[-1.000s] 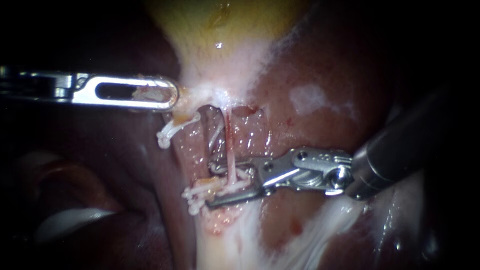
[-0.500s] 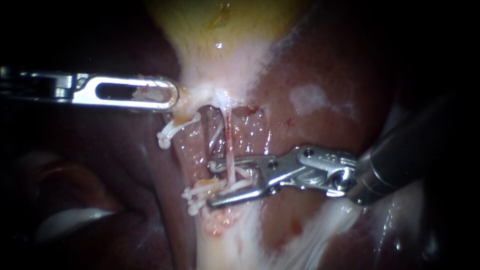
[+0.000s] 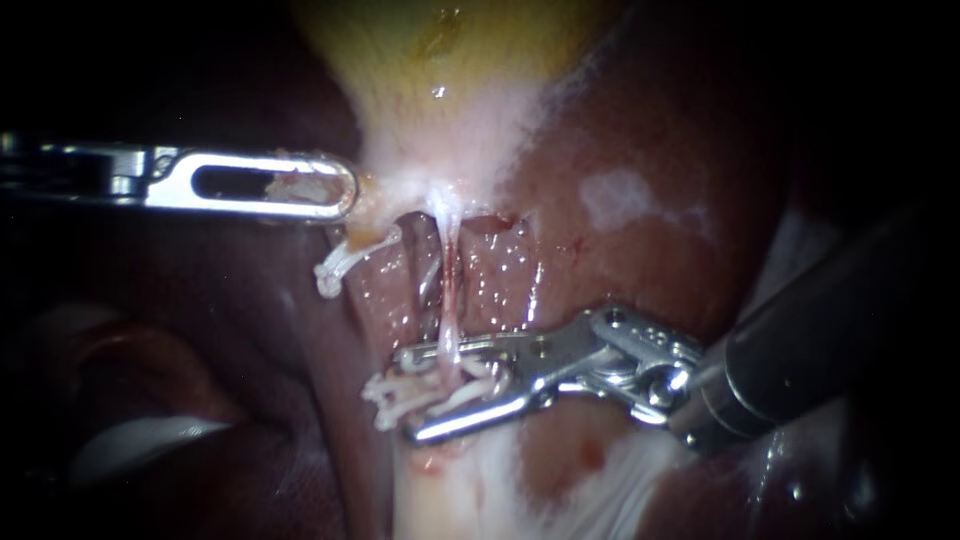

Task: Clipping first clip right tube

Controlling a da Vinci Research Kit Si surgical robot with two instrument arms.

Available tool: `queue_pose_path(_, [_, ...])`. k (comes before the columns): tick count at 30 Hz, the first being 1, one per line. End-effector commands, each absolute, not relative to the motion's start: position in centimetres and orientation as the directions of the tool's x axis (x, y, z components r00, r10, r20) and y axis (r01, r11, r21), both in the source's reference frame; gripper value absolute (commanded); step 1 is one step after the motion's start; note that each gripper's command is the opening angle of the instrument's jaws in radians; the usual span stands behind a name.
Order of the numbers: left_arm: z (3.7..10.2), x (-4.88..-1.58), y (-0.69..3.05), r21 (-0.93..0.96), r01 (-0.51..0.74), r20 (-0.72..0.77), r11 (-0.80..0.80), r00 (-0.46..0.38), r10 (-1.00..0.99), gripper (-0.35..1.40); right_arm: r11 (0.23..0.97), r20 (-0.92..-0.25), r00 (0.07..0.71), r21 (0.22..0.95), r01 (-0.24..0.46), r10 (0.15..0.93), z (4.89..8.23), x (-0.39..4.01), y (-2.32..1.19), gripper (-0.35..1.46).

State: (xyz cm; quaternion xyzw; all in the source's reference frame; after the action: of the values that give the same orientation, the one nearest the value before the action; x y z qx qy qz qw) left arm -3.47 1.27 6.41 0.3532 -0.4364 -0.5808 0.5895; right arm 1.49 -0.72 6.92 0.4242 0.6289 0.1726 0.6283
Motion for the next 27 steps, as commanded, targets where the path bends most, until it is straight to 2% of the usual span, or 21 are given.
queue_pose_path(1, [6.41,-3.47,1.27,0.923,0.376,0.104,0.076,-0.055,-0.993,-0.35,0.574,-0.640,0.154,0.753,0.322,0.753,6.91,1.49,-0.73,0.48])
queue_pose_path(6, [6.41,-3.47,1.27,0.923,0.376,0.104,0.076,-0.055,-0.993,-0.35,0.559,-0.633,0.151,0.753,0.346,0.759,6.87,1.51,-0.77,0.47])
queue_pose_path(27, [6.42,-3.47,1.27,0.923,0.376,0.104,0.076,-0.055,-0.993,-0.35,0.534,-0.609,0.163,0.773,0.343,0.776,6.97,1.62,-0.88,0.39])
